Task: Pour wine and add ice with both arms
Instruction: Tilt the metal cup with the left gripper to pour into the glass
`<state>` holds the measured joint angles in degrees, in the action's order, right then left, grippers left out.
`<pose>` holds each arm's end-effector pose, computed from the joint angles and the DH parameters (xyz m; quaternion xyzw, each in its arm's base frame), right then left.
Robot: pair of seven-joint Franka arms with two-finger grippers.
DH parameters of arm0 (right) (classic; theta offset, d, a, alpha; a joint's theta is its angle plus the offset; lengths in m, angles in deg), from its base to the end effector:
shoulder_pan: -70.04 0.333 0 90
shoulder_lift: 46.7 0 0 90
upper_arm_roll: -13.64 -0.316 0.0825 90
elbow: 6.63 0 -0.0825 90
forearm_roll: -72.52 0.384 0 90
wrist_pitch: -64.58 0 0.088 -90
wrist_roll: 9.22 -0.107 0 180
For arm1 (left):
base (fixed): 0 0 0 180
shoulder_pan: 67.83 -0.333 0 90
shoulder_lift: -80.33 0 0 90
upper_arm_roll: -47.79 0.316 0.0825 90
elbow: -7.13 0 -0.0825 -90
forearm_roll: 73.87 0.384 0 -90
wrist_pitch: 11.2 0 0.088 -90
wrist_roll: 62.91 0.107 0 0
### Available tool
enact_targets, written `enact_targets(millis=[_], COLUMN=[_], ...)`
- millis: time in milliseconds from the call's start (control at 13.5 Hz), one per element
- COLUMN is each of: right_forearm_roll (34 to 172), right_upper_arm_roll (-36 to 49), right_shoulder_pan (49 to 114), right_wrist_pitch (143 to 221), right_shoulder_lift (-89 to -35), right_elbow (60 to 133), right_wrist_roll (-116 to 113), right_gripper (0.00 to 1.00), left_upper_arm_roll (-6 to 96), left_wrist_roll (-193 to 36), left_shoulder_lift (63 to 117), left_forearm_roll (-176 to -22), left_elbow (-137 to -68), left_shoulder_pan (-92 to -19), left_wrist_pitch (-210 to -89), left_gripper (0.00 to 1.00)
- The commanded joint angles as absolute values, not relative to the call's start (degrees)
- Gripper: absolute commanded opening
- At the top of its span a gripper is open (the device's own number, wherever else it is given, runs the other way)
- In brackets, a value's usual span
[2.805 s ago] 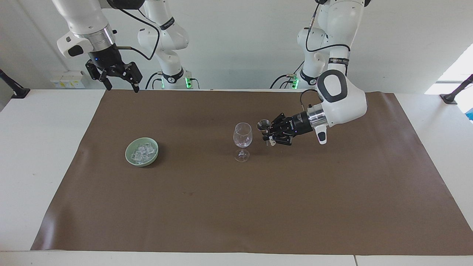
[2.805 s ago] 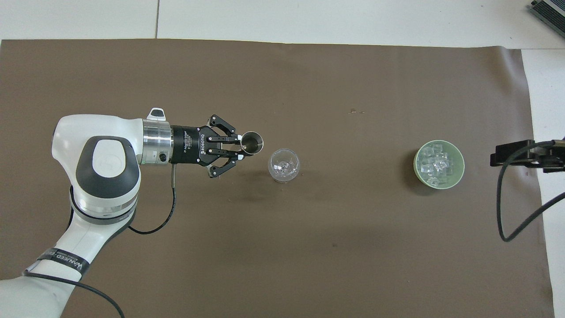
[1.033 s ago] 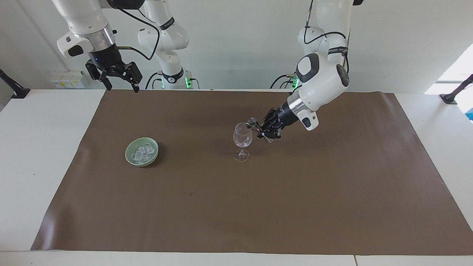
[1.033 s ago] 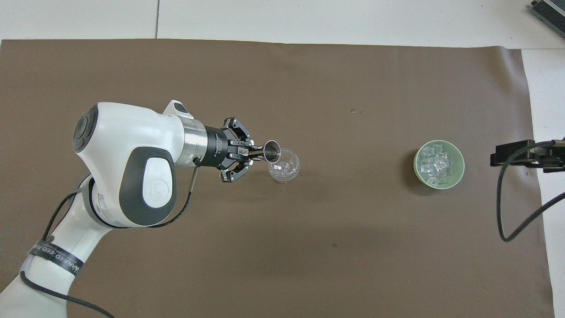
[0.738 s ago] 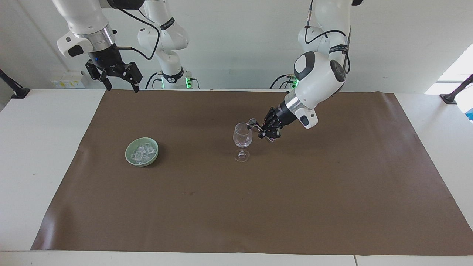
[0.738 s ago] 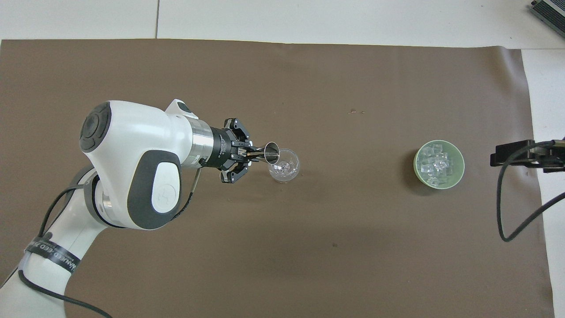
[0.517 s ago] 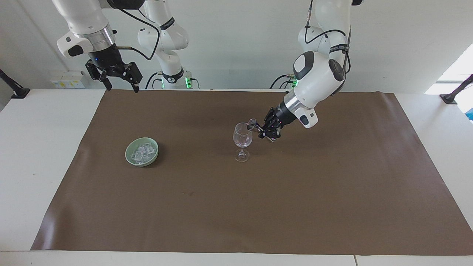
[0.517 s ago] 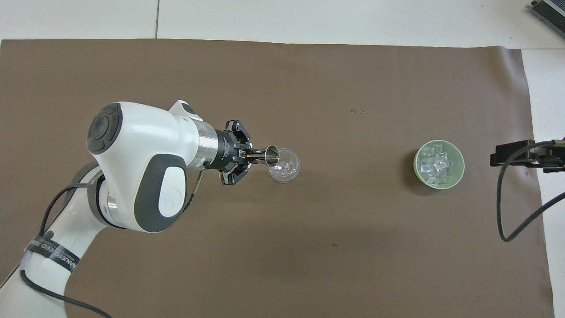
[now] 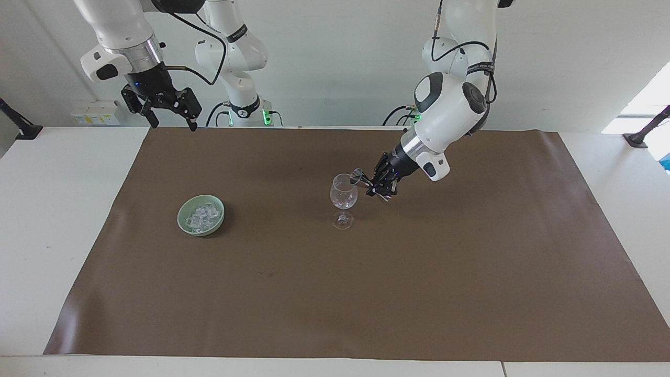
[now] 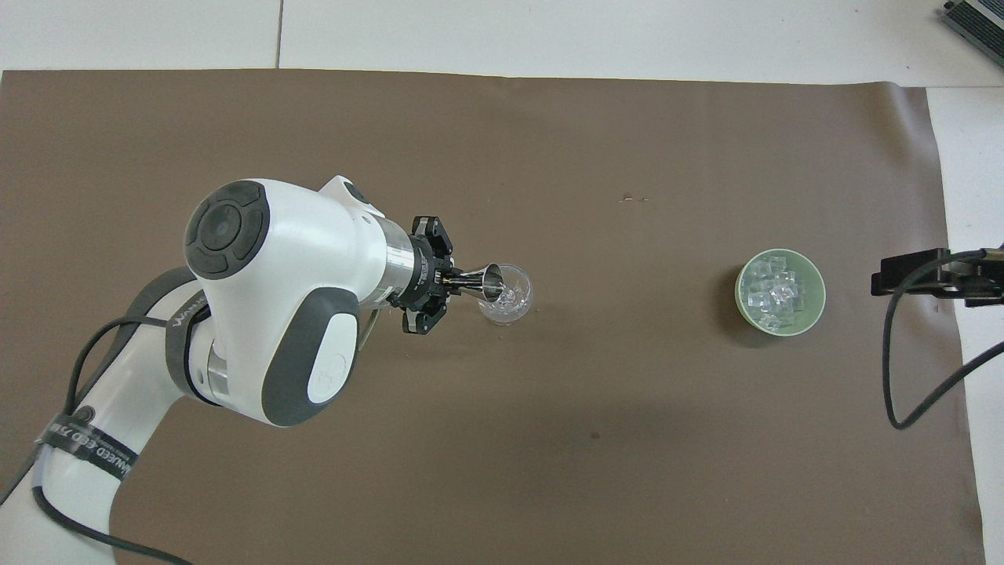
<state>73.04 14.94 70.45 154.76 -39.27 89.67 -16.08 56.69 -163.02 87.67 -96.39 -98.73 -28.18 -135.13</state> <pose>0.5136 -0.0078 0.6421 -0.9976 0.0675 -0.0111 0.0066 0.5189 -0.3306 0.4751 0.7521 0.6319 -0.1085 0.1522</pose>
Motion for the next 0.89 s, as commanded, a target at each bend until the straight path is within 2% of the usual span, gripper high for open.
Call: enact_targets(millis=[0, 812], right_forearm_roll=[72.8, 72.8], right_upper_arm_roll=[14.9, 14.9], right_shoulder_pan=[70.4, 70.4], right_wrist_pitch=[154.0, 154.0], right_shoulder_lift=[-38.6, -38.6], right_elbow=[90.0, 90.0], right_wrist_roll=[-14.8, -14.8], right_gripper=[1.0, 1.0], left_upper_arm_roll=[57.8, 57.6], left_wrist_roll=[-167.4, -172.3], left_shoulder_lift=[87.2, 88.5], left_forearm_roll=[-93.1, -83.2], left_elbow=[-97.3, -93.0], left_shoulder_pan=[-26.8, -25.5], left_wrist_pitch=[-132.4, -126.8], left_gripper=[0.0, 0.0])
